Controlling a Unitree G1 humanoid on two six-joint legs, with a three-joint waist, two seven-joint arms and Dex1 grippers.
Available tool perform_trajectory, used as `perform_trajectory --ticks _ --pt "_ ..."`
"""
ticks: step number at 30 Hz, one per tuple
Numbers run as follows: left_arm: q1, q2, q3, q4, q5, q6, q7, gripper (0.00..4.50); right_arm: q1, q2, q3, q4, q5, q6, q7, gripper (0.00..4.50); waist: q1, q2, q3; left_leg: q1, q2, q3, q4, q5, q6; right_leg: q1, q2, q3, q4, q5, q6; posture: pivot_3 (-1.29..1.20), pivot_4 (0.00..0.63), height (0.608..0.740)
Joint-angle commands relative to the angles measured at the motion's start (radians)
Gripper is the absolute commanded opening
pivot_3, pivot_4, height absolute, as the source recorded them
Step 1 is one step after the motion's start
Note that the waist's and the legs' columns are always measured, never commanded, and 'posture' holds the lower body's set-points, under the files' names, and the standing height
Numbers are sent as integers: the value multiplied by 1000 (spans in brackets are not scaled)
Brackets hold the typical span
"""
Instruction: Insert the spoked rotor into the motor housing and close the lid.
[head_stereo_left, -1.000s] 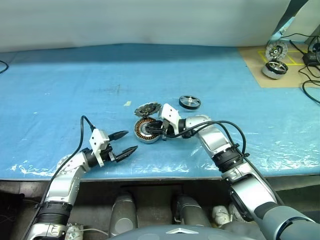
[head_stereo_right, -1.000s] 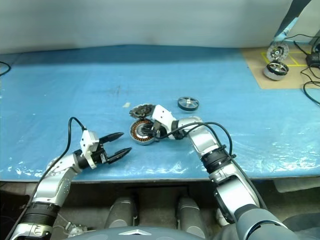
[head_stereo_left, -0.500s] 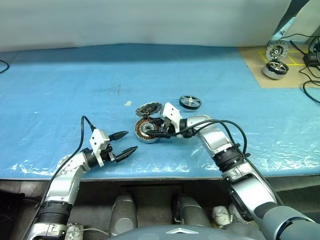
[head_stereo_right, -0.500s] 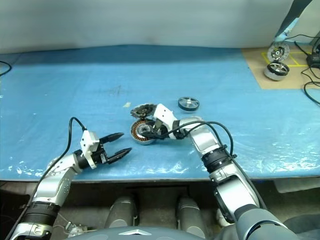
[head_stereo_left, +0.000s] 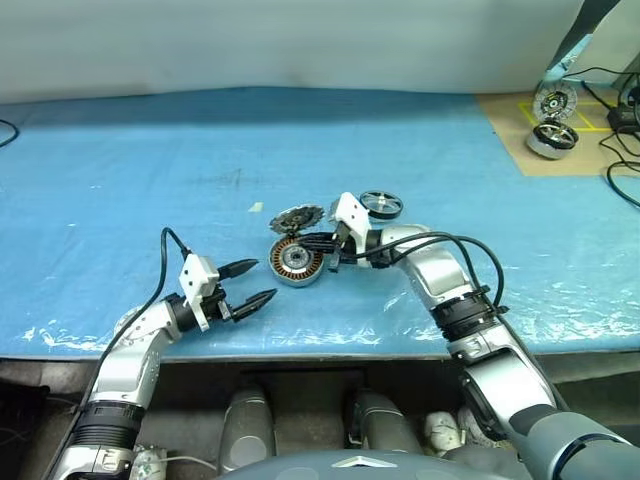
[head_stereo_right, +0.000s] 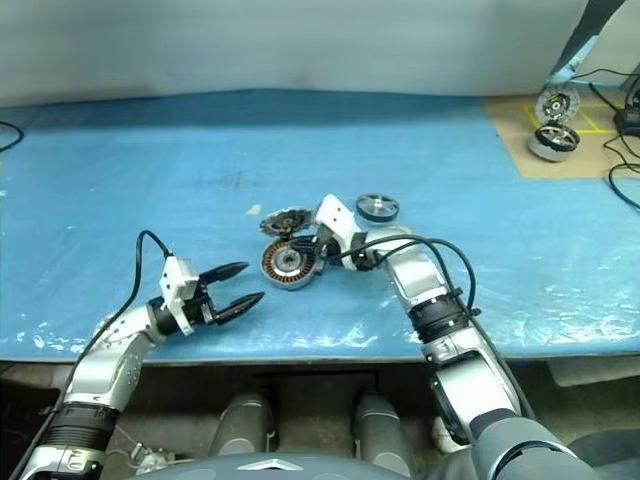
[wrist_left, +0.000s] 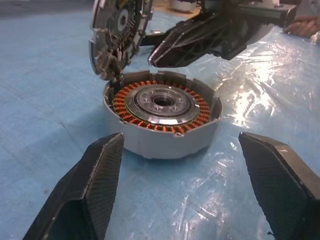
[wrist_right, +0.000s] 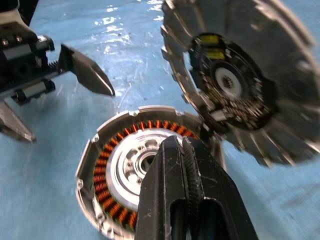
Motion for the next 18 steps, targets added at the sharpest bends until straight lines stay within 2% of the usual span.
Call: perform_trajectory --ticks 1,3,7,8,9,14,18 --pt "1 10 20 -125 -56 61 27 3869 30 -109 -90 -99 30 47 3 13 3 0 0 0 0 0 0 0 0 0 0 0 0 0 0 0 150 740" --pt "2 11 11 -167 -64 91 39 3869 33 -159 -134 -118 47 73 -8 13 2 0 0 0 0 0 0 0 0 0 0 0 -1 0 0 0 150 740" --pt "-17 -1 -3 -201 -69 132 66 3869 -49 -188 -190 -30 -13 48 -134 13 -16 0 0 2 0 0 0 0 0 0 3 1 0 0 0 0 150 740" --pt "-23 -3 -6 -201 -67 137 70 3869 -73 -189 -190 4 -33 37 -164 370 -21 0 0 3 0 0 0 0 0 0 3 2 2 0 0 0 150 740" --pt "-28 -6 -10 -199 -65 138 71 3869 -96 -191 -185 36 -48 24 -178 514 -25 0 0 3 0 0 0 0 0 0 3 2 2 0 0 0 150 740" --pt "-55 -14 -23 -172 -58 135 66 3869 -221 -176 -131 218 -114 23 -216 2167 -26 0 0 1 0 1 1 0 0 0 2 2 1 0 -1 0 150 740" --pt "-50 -16 -29 -159 -53 123 58 3869 -310 -135 -119 375 -142 12 -249 2167 -27 0 0 0 -1 1 1 0 0 -1 2 1 2 0 -1 0 150 740"
